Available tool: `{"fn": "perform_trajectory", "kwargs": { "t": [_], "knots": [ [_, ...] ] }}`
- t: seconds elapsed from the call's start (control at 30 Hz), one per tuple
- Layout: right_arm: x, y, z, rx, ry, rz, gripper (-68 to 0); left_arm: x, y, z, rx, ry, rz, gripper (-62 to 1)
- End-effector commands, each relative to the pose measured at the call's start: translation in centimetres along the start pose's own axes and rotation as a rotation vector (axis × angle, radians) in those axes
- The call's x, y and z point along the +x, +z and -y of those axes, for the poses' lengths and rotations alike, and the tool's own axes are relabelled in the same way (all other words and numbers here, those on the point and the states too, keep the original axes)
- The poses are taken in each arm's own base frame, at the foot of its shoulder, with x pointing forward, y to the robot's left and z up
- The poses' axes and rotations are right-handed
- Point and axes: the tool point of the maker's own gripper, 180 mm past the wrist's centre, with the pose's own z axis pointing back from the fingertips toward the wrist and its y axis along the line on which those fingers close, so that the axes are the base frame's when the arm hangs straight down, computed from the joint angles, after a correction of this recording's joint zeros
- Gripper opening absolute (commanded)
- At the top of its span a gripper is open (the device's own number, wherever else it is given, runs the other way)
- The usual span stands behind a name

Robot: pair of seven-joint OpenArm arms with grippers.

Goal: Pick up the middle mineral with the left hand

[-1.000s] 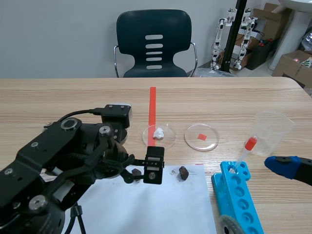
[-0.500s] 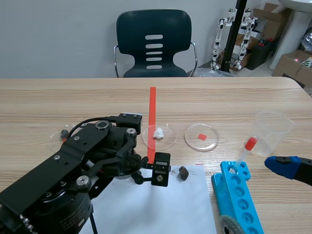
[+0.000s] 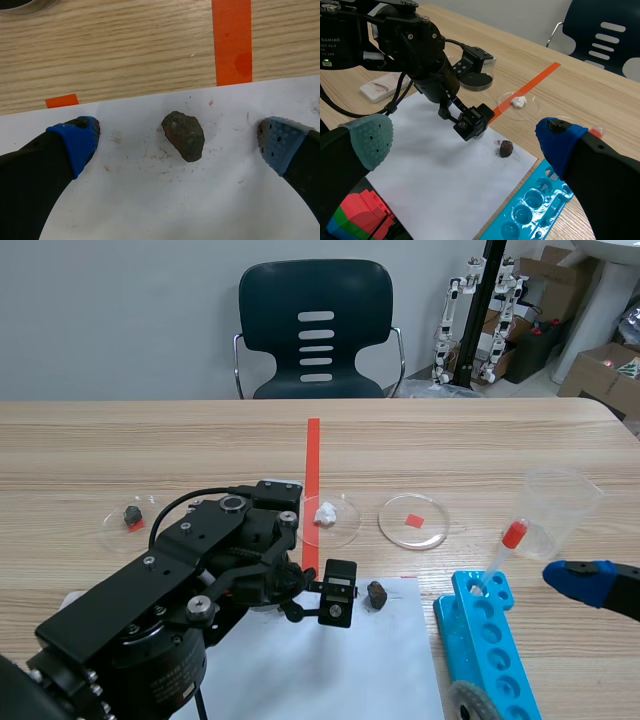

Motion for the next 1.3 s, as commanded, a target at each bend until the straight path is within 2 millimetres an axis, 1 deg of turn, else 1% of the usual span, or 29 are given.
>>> {"fn": "perform_trajectory", "kwargs": {
  "t": [0.0, 0.13, 0.17, 0.23, 0.3, 0.47, 0.67, 0.73, 0.93, 1.07, 1.17, 1.27],
  "knots": [
    [1.1, -0.4, 0.1, 0.000, 0.004, 0.043, -8.4, 1.0, 0.4, 0.3, -0.008, 0.004, 0.028, 1.4],
    [1.1, -0.4, 0.1, 0.000, 0.004, 0.043, -8.4, 1.0, 0.4, 0.4, -0.010, 0.003, 0.028, 1.4],
    [1.1, -0.4, 0.1, 0.000, 0.004, 0.043, -8.4, 1.0, 0.4, 0.4, -0.010, 0.003, 0.027, -0.1],
    [1.1, -0.4, 0.1, 0.000, 0.004, 0.043, -8.4, 1.0, 0.4, 0.4, -0.010, 0.004, 0.027, -9.8],
    [1.1, -0.4, 0.1, 0.000, 0.004, 0.043, -8.4, 1.0, 0.4, 0.4, -0.010, 0.004, 0.027, -17.5],
    [1.1, -0.4, 0.1, 0.000, 0.004, 0.043, -8.4, 1.0, 0.4, 0.4, -0.010, 0.004, 0.027, -28.6],
    [1.1, -0.4, 0.1, 0.000, 0.004, 0.043, -8.4, 1.0, 0.4, 0.4, -0.010, 0.004, 0.027, -44.8],
    [1.1, -0.4, 0.1, 0.000, 0.004, 0.043, -8.4, 1.0, 0.4, 0.4, -0.010, 0.004, 0.027, -49.0],
    [1.1, -0.4, 0.1, 0.000, 0.004, 0.043, -8.4, 1.0, 0.4, 0.3, -0.008, 0.003, 0.029, -49.6],
    [1.1, -0.4, 0.1, 0.000, 0.004, 0.043, -8.4, 1.2, 0.5, -0.2, 0.002, -0.003, 0.045, -49.6],
    [1.1, -0.4, 0.1, 0.000, 0.004, 0.043, -8.4, 1.6, 1.2, -0.8, 0.005, 0.001, 0.077, -49.6],
    [1.1, -0.4, 0.1, 0.000, 0.004, 0.043, -8.4, 2.4, 2.5, -1.5, 0.000, 0.008, 0.148, -49.6]
  ]
}}
